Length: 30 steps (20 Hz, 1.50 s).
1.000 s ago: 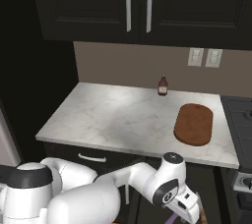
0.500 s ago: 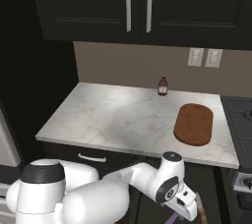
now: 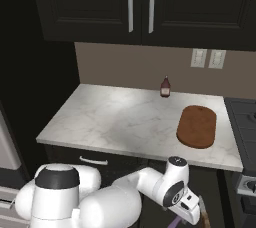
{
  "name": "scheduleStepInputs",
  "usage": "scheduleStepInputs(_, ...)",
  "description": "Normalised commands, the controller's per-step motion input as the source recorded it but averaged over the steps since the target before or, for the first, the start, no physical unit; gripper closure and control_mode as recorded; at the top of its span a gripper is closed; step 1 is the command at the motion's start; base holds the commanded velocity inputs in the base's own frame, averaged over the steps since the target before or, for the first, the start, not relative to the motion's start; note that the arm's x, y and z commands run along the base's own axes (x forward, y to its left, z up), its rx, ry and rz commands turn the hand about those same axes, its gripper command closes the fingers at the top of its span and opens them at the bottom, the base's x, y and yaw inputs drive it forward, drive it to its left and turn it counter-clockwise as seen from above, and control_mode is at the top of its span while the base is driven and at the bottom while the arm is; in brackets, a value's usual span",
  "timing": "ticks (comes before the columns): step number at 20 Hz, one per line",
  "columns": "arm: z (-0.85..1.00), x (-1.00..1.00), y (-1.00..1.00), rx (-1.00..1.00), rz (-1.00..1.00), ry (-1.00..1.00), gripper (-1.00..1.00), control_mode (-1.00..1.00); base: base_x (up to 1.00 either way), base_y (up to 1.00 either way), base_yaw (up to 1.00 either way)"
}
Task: Open the drawer on the right and place the cutting tools on the cutting board.
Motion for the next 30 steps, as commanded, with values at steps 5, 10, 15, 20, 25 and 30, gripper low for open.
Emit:
scheduleStepInputs(5, -0.24, 0.03, -0.05, 0.03, 0.01, 0.0, -1.0, -1.0, 0.0, 0.0, 0.0)
scheduleStepInputs(10, -0.25, 0.1, -0.04, 0.02, 0.0, 0.0, -1.0, -1.0, 0.0, 0.0, 0.0)
scheduleStepInputs(15, -0.21, 0.21, -0.06, 0.02, 0.0, 0.0, -1.0, -1.0, 0.0, 0.0, 0.0)
scheduleStepInputs(20, -0.22, 0.24, -0.07, 0.01, 0.0, 0.01, -1.0, -1.0, 0.0, 0.0, 0.0)
scheduleStepInputs(25, -0.27, 0.22, -0.04, 0.01, 0.0, 0.01, -1.0, -1.0, 0.0, 0.0, 0.0)
scheduleStepInputs(30, -0.32, 0.11, 0.0, 0.01, 0.0, 0.03, -1.0, -1.0, 0.0, 0.0, 0.0)
